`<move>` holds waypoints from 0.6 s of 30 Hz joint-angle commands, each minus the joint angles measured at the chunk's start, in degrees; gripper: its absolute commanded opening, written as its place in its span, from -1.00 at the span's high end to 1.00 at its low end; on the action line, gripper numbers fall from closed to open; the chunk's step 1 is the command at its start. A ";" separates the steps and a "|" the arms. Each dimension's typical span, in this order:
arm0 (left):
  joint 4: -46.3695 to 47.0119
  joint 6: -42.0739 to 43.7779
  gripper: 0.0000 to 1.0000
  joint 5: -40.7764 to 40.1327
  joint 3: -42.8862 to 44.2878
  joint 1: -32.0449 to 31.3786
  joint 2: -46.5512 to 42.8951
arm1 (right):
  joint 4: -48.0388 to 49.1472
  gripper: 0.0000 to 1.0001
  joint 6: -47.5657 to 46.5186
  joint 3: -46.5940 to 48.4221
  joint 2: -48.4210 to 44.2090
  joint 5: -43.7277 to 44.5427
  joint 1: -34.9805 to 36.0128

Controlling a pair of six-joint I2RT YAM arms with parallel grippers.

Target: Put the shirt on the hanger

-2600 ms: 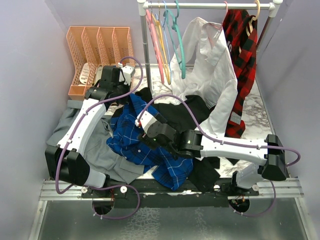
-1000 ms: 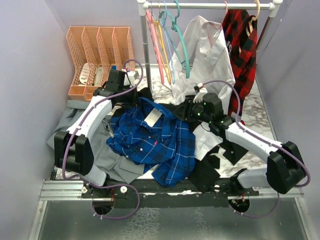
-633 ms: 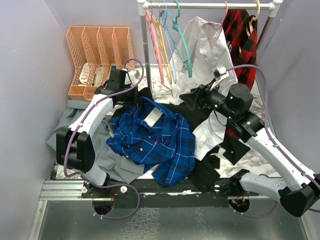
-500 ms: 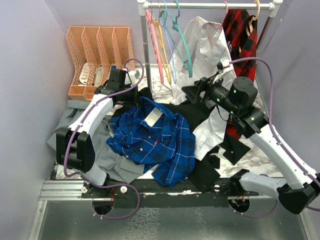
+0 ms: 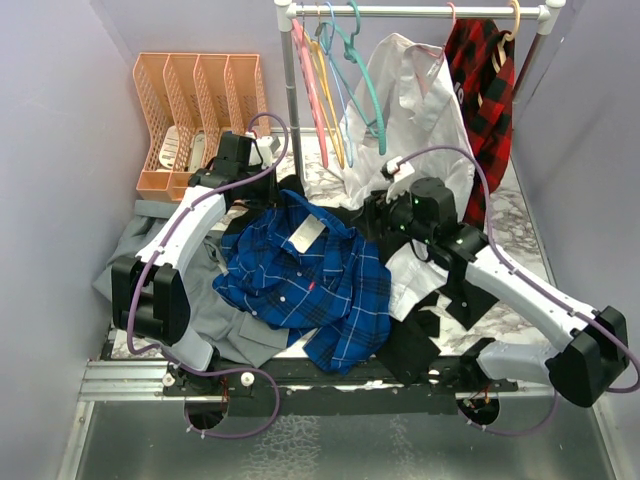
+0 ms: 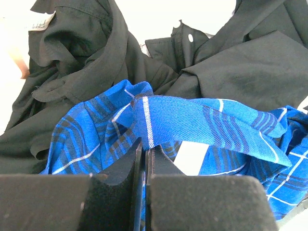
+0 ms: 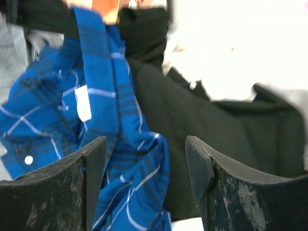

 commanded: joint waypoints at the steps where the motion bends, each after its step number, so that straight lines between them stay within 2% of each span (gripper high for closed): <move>1: 0.20 1.48 1.00 -0.31 0.87 0.33 -1.57 | 5.90 -0.32 -4.62 8.37 -1.91 6.88 -0.03; 6: -0.21 3.19 1.00 -4.17 1.47 0.33 -2.33 | 6.71 -0.32 -5.16 15.33 -6.16 1.62 0.02; 11: -0.26 4.63 1.00 -6.83 0.91 0.36 -3.96 | 4.09 -0.32 -4.61 21.38 -8.61 8.19 0.03; 14: -0.12 4.94 1.00 -7.34 0.44 0.42 -4.40 | 6.92 -0.35 -5.99 21.52 -9.36 14.13 -0.02; 18: -0.14 5.49 1.00 -8.45 1.27 0.55 -3.70 | 5.69 -0.45 -9.20 27.29 -1.78 15.68 -0.01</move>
